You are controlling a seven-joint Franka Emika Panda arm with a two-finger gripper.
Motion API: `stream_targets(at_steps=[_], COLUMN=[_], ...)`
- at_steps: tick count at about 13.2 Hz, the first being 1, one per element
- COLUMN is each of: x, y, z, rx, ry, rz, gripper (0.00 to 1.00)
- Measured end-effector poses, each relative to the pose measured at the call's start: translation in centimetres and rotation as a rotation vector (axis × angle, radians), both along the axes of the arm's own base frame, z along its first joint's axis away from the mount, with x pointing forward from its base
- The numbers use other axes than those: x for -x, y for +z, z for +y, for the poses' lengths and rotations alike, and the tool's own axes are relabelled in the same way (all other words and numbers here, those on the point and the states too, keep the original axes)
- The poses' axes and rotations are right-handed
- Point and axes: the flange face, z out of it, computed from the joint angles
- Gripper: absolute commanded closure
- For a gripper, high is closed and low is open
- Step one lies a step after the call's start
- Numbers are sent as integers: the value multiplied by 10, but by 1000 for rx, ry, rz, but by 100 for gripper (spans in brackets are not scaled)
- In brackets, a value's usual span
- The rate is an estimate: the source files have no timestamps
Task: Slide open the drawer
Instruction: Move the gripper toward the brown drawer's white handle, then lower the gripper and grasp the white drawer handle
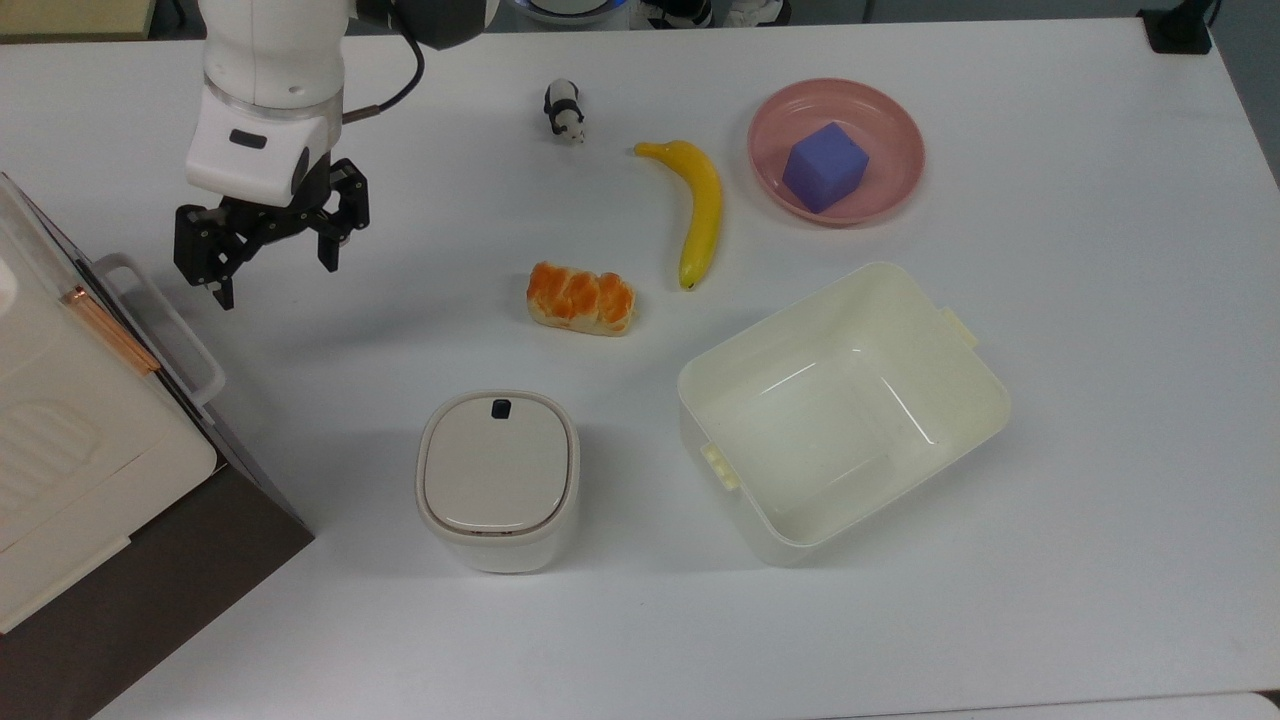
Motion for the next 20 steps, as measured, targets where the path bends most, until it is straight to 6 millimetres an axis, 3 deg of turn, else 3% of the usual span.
stream_targets(at_steps=[7, 14, 17, 19, 20], x=[-4, -10, -9, -13, -14], y=[-4, -19, -19, -11, -11], z=[-7, -29, -41, -49, -50], rx=[82, 114, 134, 146, 150], ry=[43, 53, 63, 71, 79], rz=[-2, -33, -25, -36, -33], gripper=[1, 21, 21, 40, 44])
